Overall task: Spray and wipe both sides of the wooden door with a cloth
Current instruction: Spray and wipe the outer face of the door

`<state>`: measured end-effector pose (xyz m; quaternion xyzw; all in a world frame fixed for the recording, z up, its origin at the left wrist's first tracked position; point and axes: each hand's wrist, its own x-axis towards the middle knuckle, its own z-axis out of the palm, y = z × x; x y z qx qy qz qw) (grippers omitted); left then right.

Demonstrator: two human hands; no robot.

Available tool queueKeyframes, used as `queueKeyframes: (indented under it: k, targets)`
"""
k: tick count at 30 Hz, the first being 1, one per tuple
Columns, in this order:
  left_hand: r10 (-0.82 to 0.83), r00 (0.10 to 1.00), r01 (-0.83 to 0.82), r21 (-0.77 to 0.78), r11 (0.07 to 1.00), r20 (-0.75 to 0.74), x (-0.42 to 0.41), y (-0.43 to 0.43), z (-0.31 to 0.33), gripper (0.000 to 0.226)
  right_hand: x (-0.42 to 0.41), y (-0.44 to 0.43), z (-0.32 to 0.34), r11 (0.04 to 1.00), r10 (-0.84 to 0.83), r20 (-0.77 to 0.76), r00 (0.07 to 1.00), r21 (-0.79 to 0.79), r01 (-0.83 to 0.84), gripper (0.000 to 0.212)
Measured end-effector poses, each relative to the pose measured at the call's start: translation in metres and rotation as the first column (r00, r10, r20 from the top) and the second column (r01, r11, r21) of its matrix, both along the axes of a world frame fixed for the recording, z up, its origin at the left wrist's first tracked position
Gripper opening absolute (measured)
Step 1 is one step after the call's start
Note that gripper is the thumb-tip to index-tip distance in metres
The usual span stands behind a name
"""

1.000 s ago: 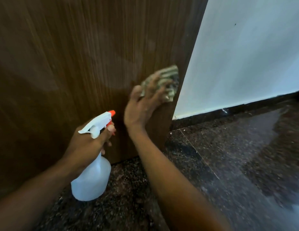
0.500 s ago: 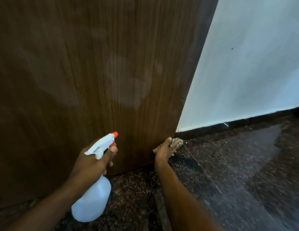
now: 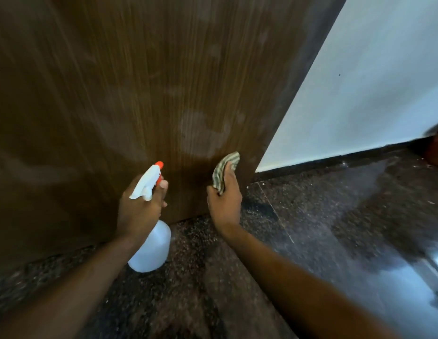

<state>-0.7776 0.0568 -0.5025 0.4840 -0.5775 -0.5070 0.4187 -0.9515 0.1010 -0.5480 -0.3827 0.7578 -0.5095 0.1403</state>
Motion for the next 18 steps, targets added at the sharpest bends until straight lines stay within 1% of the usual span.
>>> queueKeyframes:
  k: [2,5,8,11,13,15,17,18]
  targets:
    - [0.025,1.0,-0.026,0.053,0.998,0.013,0.008,0.004,0.041,0.041,0.003,0.011,0.045,0.999,0.014,0.032,0.999,0.047,-0.016,0.073]
    - [0.075,0.996,-0.079,0.118,0.99,0.037,0.017,0.011,0.116,0.032,0.01,0.023,0.124,0.993,-0.001,0.072,0.997,0.121,-0.008,0.073]
    - [0.091,0.993,-0.1,0.12,0.988,0.078,0.024,0.018,0.2,0.029,0.02,0.033,0.212,0.982,-0.003,0.122,0.992,0.189,-0.02,0.071]
    - [0.116,0.987,-0.127,0.093,0.988,0.113,0.028,0.033,0.286,0.031,0.033,0.045,0.302,0.982,-0.004,0.156,0.988,0.187,-0.025,0.063]
    - [0.143,0.98,-0.156,0.089,0.984,0.141,0.028,0.042,0.344,0.036,0.039,0.052,0.365,0.982,0.01,0.147,0.989,0.187,-0.037,0.054]
    - [0.184,0.969,-0.201,0.093,0.975,0.168,0.026,0.048,0.395,0.04,0.042,0.057,0.42,0.976,0.049,0.104,0.993,0.208,-0.07,0.052]
    - [0.194,0.964,-0.207,0.056,0.977,0.181,0.021,0.049,0.443,0.045,0.039,0.061,0.472,0.96,0.123,0.023,0.992,0.253,-0.125,0.049]
    - [0.192,0.963,-0.204,0.045,0.978,0.188,0.017,0.049,0.469,0.046,0.033,0.063,0.502,0.946,0.166,-0.04,0.985,0.289,-0.148,0.046]
